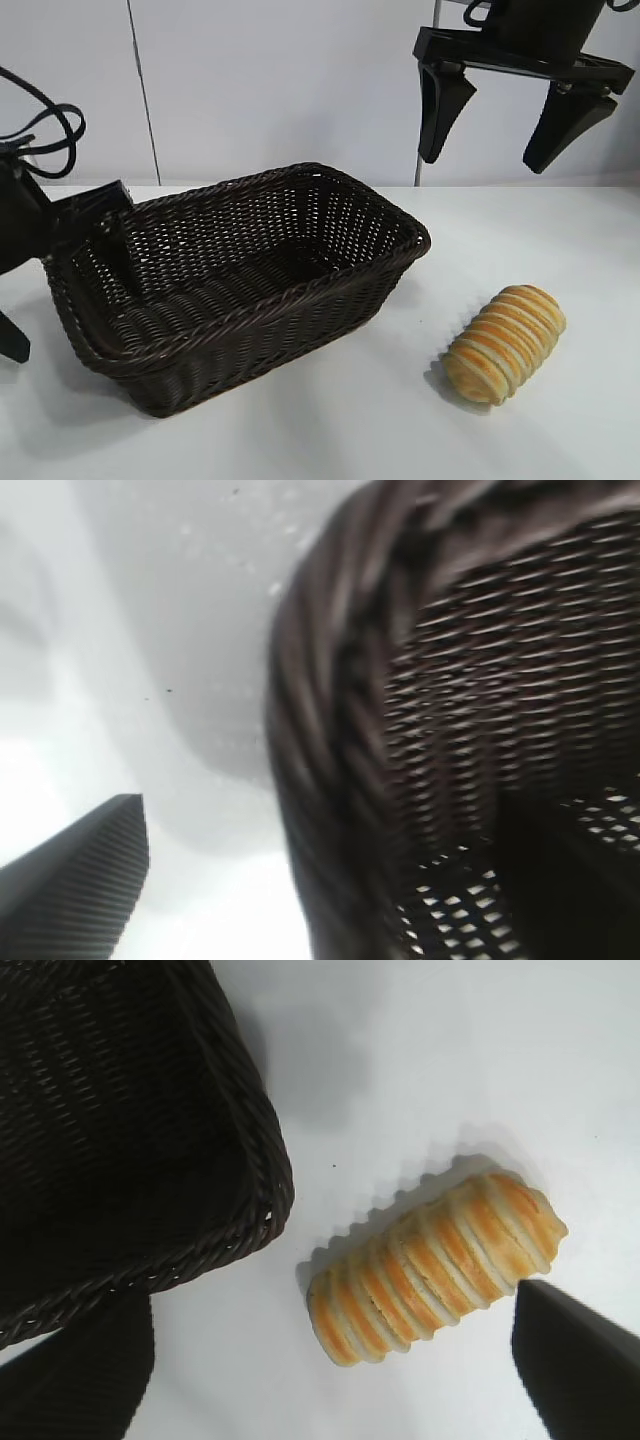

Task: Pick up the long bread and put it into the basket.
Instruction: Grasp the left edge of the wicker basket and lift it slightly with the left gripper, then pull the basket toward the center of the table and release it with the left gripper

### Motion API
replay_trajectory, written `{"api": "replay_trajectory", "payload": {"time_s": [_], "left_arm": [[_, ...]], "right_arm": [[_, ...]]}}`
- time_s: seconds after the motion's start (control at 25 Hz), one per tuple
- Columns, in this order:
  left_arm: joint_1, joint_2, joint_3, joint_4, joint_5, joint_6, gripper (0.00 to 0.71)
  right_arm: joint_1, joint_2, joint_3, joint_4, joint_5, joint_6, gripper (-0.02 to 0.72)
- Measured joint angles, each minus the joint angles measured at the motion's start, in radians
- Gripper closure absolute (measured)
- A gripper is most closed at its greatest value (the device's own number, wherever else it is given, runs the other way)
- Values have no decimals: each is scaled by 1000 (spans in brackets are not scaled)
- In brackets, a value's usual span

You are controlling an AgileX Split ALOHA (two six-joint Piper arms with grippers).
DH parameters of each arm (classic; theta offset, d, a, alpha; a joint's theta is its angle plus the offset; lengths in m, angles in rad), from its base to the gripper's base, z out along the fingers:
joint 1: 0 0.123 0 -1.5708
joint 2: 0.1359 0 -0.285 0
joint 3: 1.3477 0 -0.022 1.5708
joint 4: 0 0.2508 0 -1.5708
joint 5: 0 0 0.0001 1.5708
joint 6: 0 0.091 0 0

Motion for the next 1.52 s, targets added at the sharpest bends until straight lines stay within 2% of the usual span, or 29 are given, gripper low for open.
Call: {"api": "replay_trajectory", "payload": {"time_s": [0.12,0.2,0.48,0.6,1.04,1.24,1.52], "left_arm": [[0,0,0,-7,-11,1,546],[0,0,0,-18,-21,-6,606],[-3,0,0,-14,-13,5,611],[-3,2,-25,-3,25,26,611],[-3,10,-329,63,275,131,611],[-3,23,-414,127,329,147,611],[-3,168,-465,129,361,176,611]], "right_arm": [[0,0,0,0,0,0,8],[0,0,0,0,0,0,8],[0,0,0,0,-1,0,8],[0,0,0,0,-1,0,8],[0,0,0,-1,-1,0,8],[0,0,0,-1,-2,0,8],[0,0,0,-1,-4,0,8]]}}
